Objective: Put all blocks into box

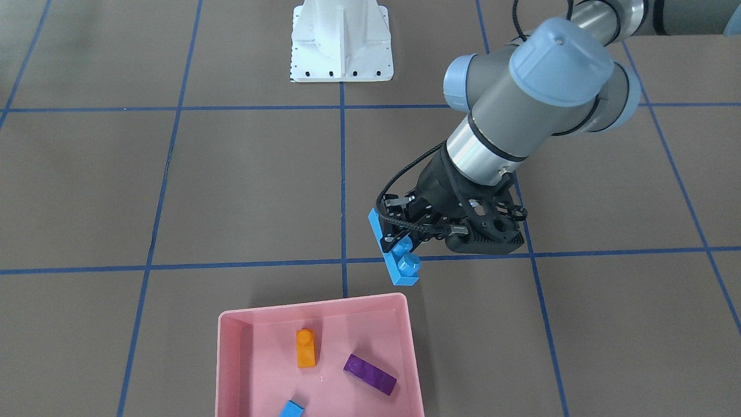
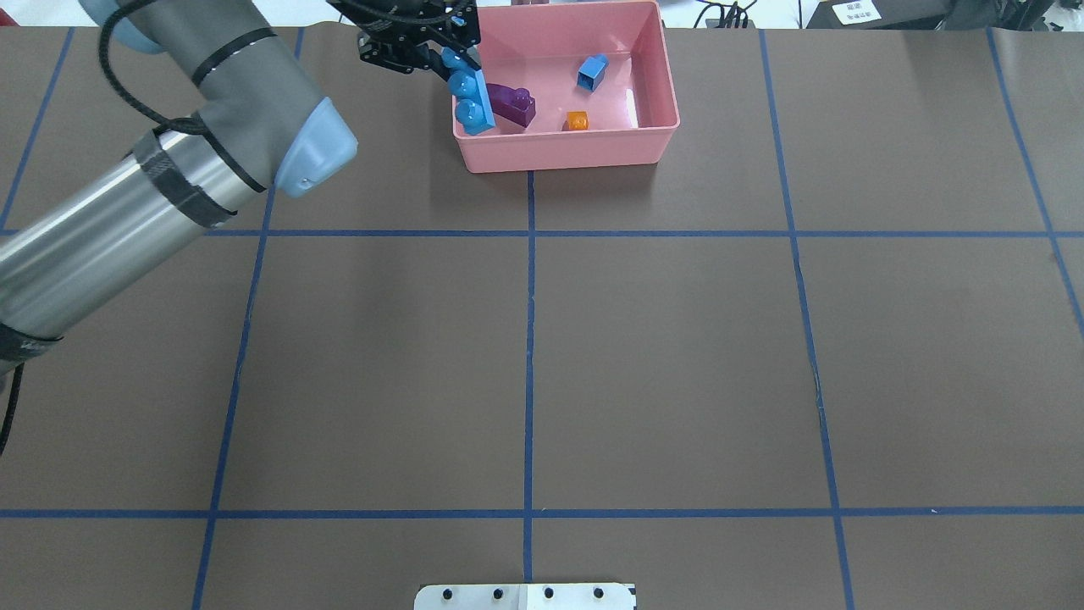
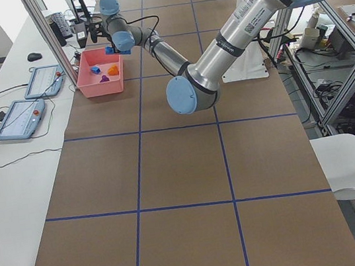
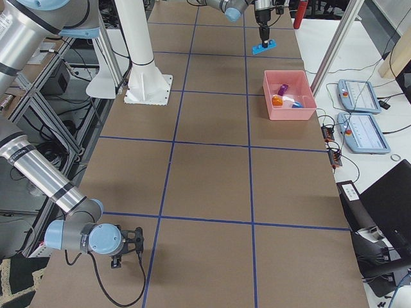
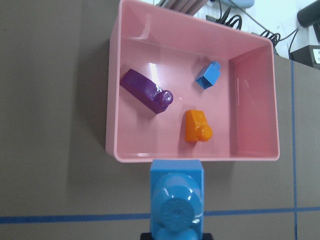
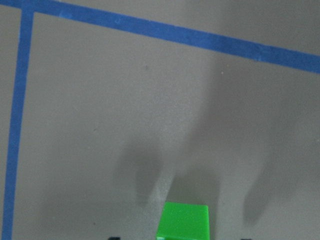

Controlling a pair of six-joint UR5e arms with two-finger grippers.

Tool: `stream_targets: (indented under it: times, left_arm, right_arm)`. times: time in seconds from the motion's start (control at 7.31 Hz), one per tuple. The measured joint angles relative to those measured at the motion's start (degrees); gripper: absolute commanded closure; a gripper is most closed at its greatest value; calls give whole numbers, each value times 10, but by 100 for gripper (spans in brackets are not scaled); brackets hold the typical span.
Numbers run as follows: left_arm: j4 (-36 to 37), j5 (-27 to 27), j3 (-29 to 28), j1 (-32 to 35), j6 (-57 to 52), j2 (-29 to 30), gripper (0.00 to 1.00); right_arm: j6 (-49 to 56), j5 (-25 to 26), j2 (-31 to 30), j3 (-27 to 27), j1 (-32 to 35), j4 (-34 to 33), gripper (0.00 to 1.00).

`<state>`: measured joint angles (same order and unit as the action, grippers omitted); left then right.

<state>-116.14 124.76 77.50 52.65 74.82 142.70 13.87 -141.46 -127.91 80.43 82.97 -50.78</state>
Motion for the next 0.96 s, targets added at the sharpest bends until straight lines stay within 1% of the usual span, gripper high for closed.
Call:
stream_targets:
  times: [0.14, 0.41, 0.68, 0.82, 0.96]
  left_arm:
    - [-32, -38, -40, -16, 16, 23, 100]
    - [-68, -94, -118, -39, 41, 79, 100]
    - [-135, -169, -231, -59, 79, 138, 100]
    - [-163, -193, -273, -64, 91, 155, 59]
    - [-174, -209, -295, -66, 96, 162, 1]
  right_arm:
    - [-5, -1, 2, 0, 0, 0, 100]
    - [-9, -1, 6, 3, 0, 1, 100]
    - [-10, -2, 5, 20, 2, 1, 100]
    - [-10, -5, 4, 37, 5, -2, 100]
    - [-10, -11, 4, 58, 10, -12, 100]
